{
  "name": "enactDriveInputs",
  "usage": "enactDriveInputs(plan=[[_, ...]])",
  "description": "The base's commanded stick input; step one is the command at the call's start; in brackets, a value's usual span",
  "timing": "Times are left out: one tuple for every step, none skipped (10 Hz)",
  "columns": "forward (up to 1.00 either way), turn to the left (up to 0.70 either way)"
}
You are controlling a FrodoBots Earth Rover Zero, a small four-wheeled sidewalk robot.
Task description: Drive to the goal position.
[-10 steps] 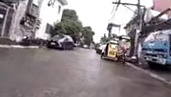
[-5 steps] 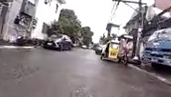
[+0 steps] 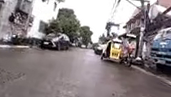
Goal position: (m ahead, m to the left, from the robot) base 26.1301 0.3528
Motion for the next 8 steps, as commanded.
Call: enactDriveInputs(plan=[[1.0,0.0],[1.0,0.0],[1.0,0.0],[1.0,0.0],[1.0,0.0],[1.0,0.0],[1.0,0.0],[1.0,0.0]])
